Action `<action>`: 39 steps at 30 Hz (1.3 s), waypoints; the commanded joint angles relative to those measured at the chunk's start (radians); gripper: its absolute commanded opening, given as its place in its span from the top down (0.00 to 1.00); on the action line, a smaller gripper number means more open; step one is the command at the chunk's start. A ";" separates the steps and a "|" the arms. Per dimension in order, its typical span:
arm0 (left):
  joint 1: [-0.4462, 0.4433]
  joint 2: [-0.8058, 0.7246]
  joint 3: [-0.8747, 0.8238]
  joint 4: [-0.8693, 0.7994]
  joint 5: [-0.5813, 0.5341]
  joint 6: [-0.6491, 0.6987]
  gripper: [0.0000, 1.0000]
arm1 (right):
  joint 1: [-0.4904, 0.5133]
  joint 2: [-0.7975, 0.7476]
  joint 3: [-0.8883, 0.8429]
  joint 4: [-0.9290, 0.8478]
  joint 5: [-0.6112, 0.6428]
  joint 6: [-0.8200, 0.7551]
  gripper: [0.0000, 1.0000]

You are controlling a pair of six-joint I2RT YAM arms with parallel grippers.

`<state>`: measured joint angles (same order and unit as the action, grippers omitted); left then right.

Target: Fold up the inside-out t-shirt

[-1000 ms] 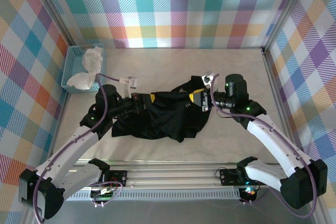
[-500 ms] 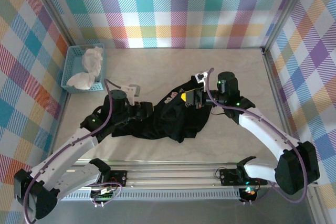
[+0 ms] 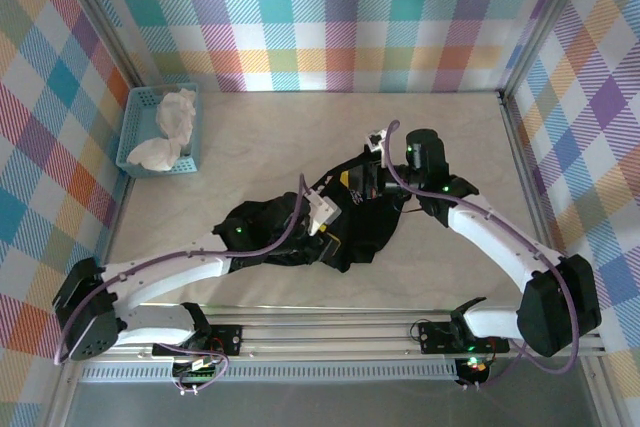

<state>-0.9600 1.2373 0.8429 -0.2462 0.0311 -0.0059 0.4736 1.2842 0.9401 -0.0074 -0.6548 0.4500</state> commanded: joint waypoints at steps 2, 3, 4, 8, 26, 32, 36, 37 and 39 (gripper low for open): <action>0.005 0.067 0.025 0.092 -0.201 0.125 0.50 | -0.005 0.028 0.048 -0.050 -0.003 0.002 1.00; 0.014 0.082 0.028 0.101 -0.221 0.127 0.50 | -0.007 0.033 0.051 -0.052 -0.005 0.003 1.00; 0.027 0.101 0.029 0.112 -0.240 0.123 0.50 | -0.008 0.037 0.051 -0.051 -0.010 0.004 1.00; 0.070 0.138 0.033 0.141 -0.243 0.115 0.49 | -0.016 0.046 0.052 -0.049 -0.027 0.003 1.00; 0.170 0.202 0.067 0.192 -0.028 0.106 0.93 | -0.042 0.030 0.038 -0.091 -0.013 -0.030 1.00; 0.228 0.065 -0.013 0.223 0.136 0.061 1.00 | -0.062 0.000 0.029 -0.136 0.019 -0.074 1.00; 0.253 -0.012 -0.062 0.241 0.167 0.040 1.00 | -0.070 -0.002 0.028 -0.132 0.013 -0.076 1.00; 0.258 -0.022 -0.070 0.246 0.174 0.032 1.00 | -0.072 -0.002 0.030 -0.133 0.012 -0.077 1.00; 0.267 -0.046 -0.087 0.261 0.201 0.006 1.00 | -0.076 0.000 0.036 -0.136 0.012 -0.079 1.00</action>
<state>-0.7120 1.2205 0.7876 -0.0269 0.1612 0.0441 0.4065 1.3048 0.9596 -0.1322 -0.6392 0.4019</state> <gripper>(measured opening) 0.049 0.041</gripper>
